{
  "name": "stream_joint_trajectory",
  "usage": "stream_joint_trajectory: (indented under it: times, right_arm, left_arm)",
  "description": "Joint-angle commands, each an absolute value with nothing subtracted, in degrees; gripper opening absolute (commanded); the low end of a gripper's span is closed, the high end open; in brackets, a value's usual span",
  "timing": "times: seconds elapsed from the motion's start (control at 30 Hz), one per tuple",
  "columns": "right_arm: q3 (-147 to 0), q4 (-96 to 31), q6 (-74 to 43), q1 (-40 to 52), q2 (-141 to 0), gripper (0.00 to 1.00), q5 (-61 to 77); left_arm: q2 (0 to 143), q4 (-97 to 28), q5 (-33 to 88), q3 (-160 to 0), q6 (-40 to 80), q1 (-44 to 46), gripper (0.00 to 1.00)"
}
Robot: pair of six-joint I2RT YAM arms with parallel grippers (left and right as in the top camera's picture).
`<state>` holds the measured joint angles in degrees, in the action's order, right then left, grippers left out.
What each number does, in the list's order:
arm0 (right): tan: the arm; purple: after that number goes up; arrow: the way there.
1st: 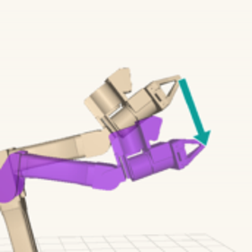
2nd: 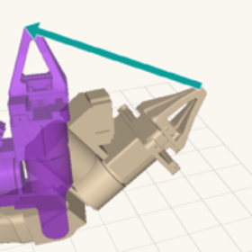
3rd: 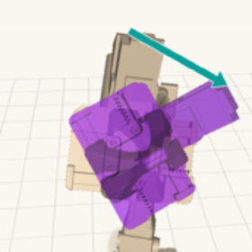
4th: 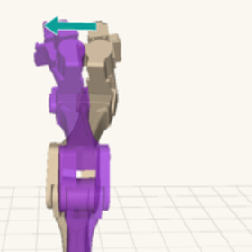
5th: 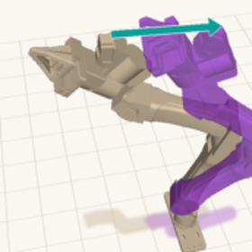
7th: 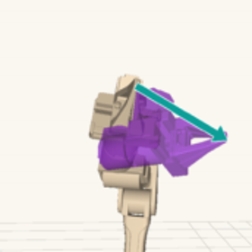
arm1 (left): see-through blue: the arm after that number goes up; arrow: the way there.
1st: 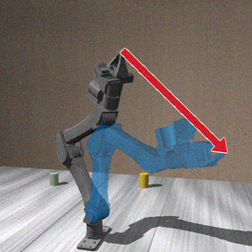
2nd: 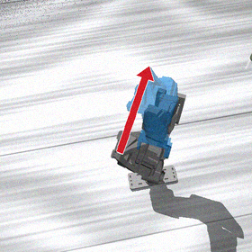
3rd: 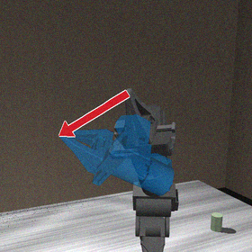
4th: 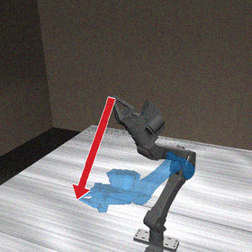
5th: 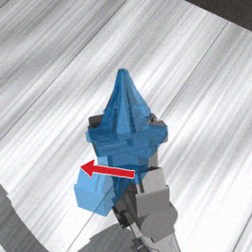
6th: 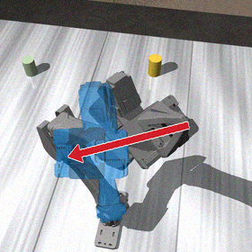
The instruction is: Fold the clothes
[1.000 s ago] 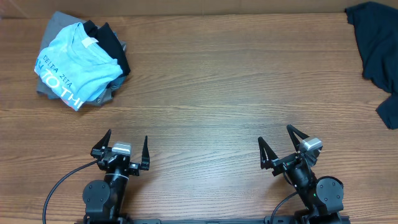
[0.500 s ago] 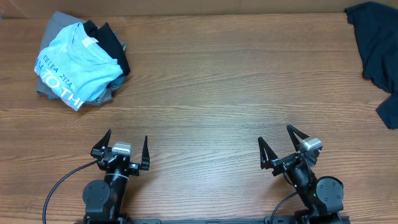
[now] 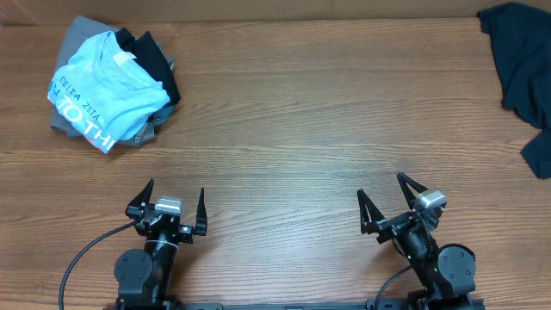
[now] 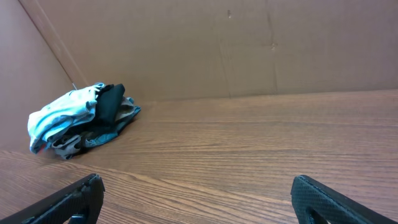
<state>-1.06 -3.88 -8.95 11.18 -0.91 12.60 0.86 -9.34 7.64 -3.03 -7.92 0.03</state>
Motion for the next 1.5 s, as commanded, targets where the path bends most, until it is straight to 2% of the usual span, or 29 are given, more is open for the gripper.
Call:
stream_joint_trajectory:
  times: [0.0, 1.07, 1.47]
  right_arm:
    - [-0.5, -3.5, -9.0, 10.9, -0.7, 1.0, 12.0]
    - [-0.5, -3.5, -9.0, 10.9, -0.7, 1.0, 12.0]
    - [-0.5, -3.0, -10.1, 10.9, -0.7, 1.0, 15.8]
  left_arm:
    - [0.4, -9.1, 7.0, -2.6, -8.1, 0.3, 1.0]
    - [0.4, -9.0, 7.3, -2.6, -8.1, 0.3, 1.0]
    - [0.4, -8.0, 18.9, -2.6, -4.9, 0.3, 1.0]
